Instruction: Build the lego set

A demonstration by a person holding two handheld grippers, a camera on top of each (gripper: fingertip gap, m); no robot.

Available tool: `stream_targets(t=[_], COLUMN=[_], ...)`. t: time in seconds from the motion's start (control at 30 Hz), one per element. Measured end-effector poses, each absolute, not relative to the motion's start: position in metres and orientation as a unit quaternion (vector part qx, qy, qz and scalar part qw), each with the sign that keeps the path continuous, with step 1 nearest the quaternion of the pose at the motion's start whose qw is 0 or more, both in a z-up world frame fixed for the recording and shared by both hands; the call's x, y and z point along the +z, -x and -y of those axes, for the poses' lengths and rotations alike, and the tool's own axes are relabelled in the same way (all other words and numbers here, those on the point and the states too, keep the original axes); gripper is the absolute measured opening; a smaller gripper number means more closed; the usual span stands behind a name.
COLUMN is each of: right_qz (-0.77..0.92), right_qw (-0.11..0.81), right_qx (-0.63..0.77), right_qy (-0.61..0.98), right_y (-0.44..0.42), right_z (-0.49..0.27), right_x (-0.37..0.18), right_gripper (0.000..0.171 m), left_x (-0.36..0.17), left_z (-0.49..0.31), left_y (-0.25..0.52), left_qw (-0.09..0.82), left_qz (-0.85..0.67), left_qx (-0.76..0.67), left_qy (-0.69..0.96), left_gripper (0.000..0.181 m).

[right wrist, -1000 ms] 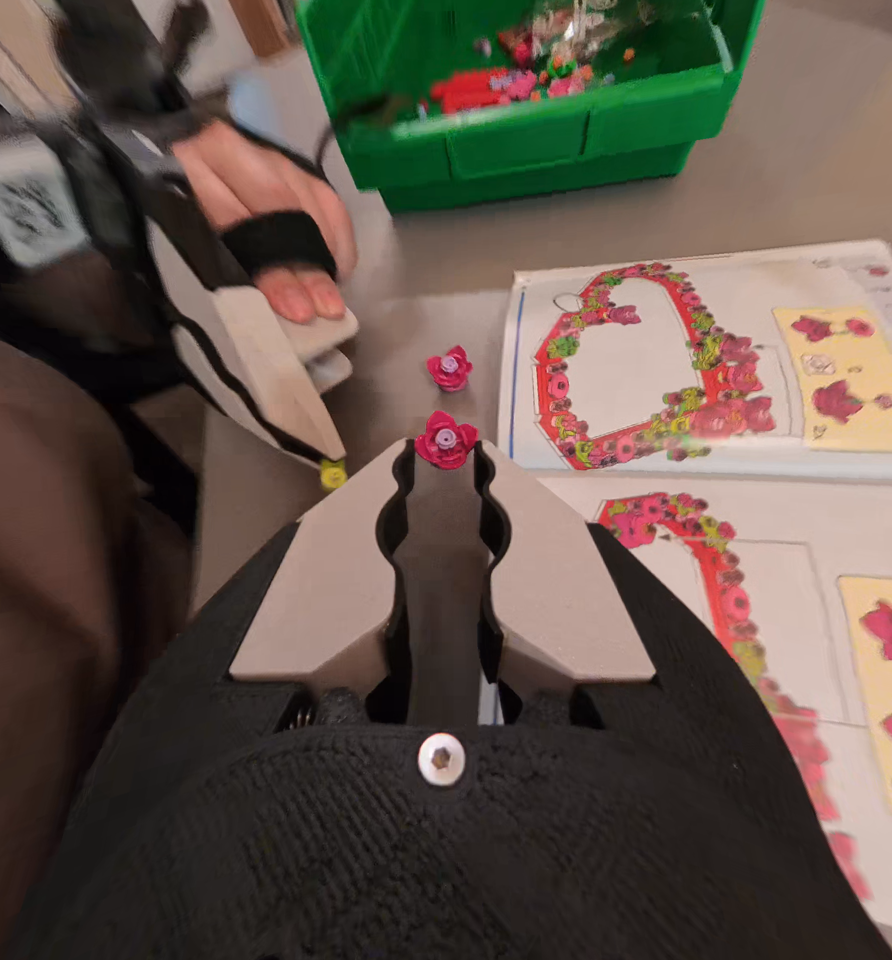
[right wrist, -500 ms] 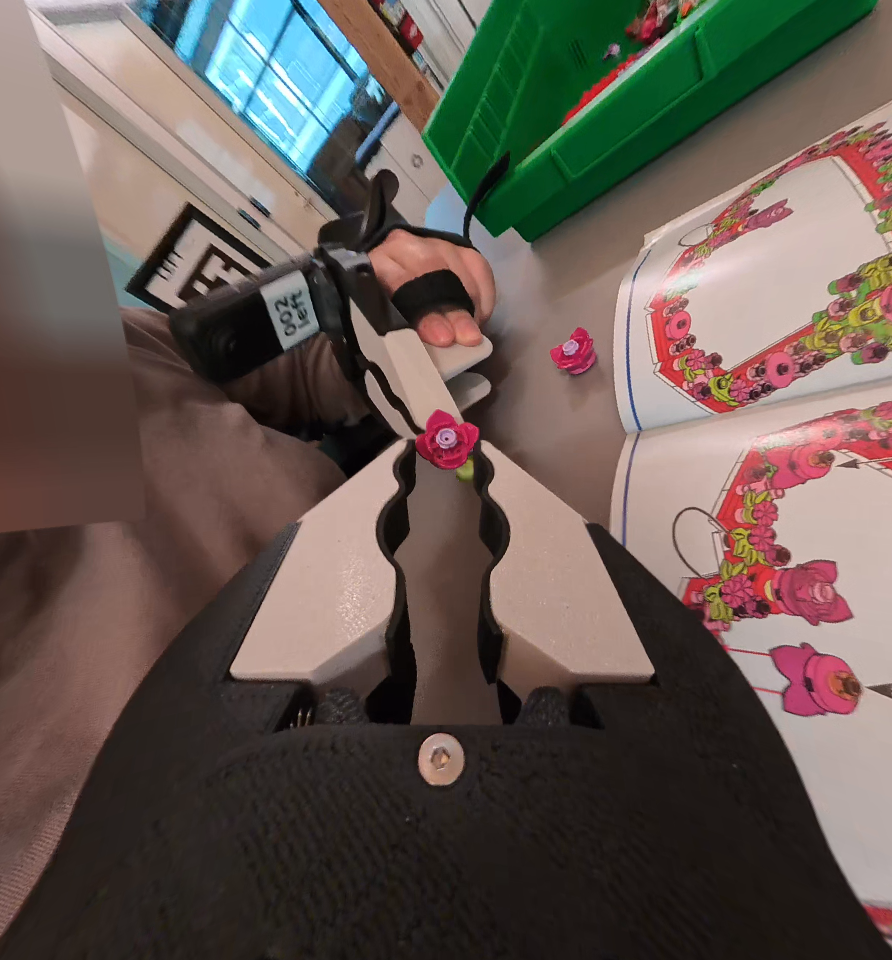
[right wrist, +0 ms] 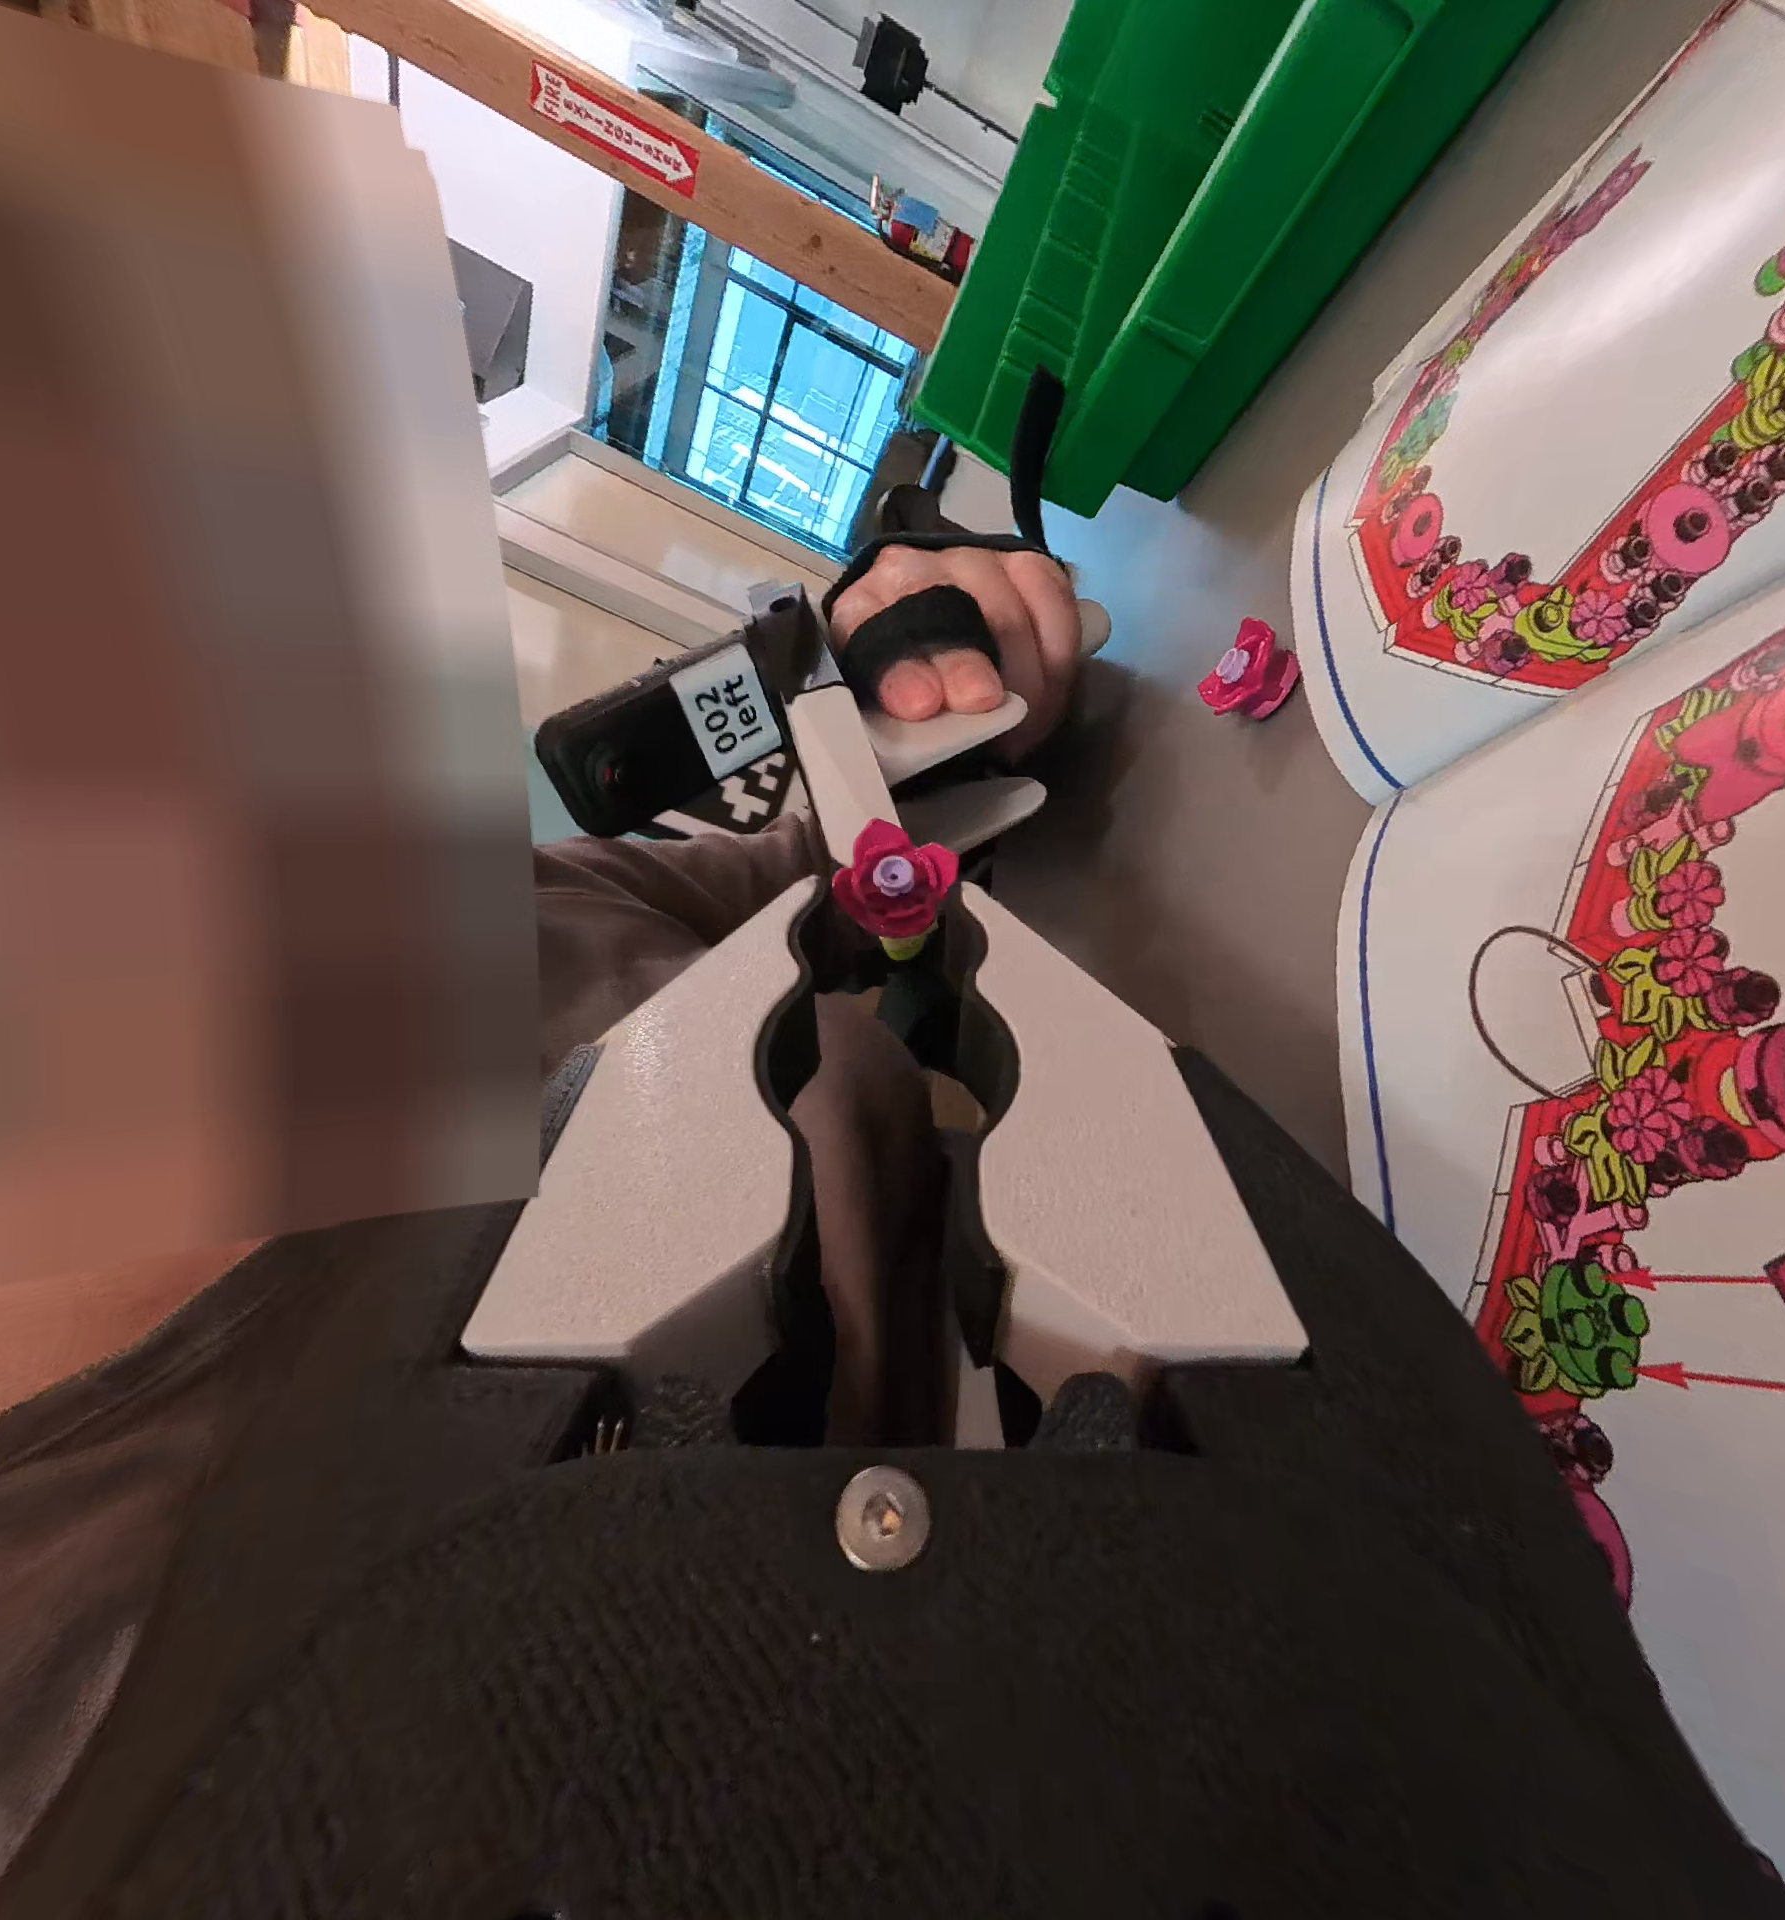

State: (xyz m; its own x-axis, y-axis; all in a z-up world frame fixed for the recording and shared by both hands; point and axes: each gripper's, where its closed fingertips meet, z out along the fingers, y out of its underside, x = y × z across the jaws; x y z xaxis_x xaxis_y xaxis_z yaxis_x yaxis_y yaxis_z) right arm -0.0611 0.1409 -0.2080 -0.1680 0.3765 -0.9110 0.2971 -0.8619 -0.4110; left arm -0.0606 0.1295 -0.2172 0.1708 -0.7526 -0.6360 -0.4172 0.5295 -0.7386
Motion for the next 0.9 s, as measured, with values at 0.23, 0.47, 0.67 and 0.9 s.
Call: stream_targets(t=[0.23,0.47,0.67,0.9], right_qz=[0.323,0.34,0.363,0.391], right_qw=[0.053,0.048,0.043,0.032], right_qx=[0.677,0.669,0.652,0.621], right_qy=[0.659,0.659,0.664,0.678], right_y=[0.059,0.053,0.053,0.05], right_z=[-0.136,-0.133,-0.128,-0.124], right_x=[-0.218,-0.223,-0.229,-0.24], right_gripper=[0.02,0.018,0.018,0.018], left_x=[-0.223,-0.231,-0.238,-0.248], left_z=[-0.127,-0.125,-0.123,-0.121], left_y=[0.059,0.058,0.056,0.055], left_qw=[0.593,0.571,0.559,0.54], left_qz=[-0.639,-0.652,-0.663,-0.681], left_qx=[-0.149,-0.157,-0.156,-0.144], left_qy=[0.467,0.474,0.474,0.474], left_gripper=[0.002,0.002,0.002,0.002])
